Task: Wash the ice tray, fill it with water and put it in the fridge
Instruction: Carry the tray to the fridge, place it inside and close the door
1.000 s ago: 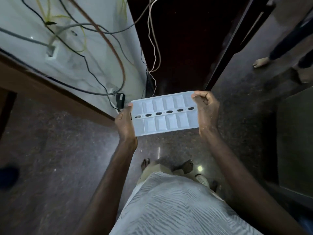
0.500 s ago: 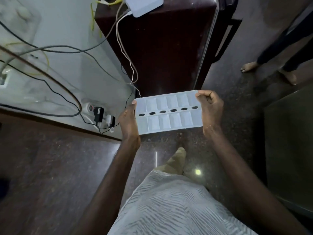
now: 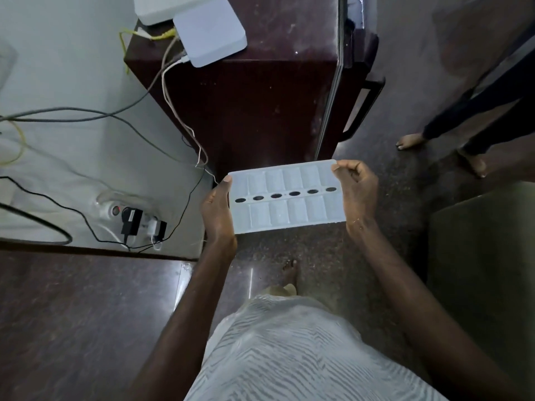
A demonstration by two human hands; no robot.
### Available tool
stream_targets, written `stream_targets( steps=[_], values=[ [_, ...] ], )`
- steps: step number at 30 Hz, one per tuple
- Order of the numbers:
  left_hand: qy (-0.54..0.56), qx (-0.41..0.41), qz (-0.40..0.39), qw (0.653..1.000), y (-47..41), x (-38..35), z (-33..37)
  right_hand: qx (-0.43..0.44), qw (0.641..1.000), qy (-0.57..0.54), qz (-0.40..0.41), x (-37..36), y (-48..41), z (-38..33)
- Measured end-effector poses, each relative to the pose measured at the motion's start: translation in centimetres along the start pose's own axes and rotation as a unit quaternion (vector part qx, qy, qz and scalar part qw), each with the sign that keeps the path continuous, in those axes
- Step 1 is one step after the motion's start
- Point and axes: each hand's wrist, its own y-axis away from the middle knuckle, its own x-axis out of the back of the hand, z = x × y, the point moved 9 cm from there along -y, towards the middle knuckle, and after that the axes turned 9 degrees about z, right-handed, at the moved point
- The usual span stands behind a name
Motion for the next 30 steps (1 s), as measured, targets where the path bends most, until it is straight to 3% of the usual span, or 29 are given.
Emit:
stream_targets(
  steps=[22, 30],
  values=[
    [0.041, -0.002, 0.076, 0.996, 3.6, -7.7, -0.4, 0.011, 0.994, 0.014, -0.111, 0.6, -10.3, -3.2],
    [0.039, -0.038, 0.097, 0.994, 6.7, -12.3, -0.5, 0.014, 0.987, 0.03, -0.156, 2.6, -14.7, -3.8]
  ],
)
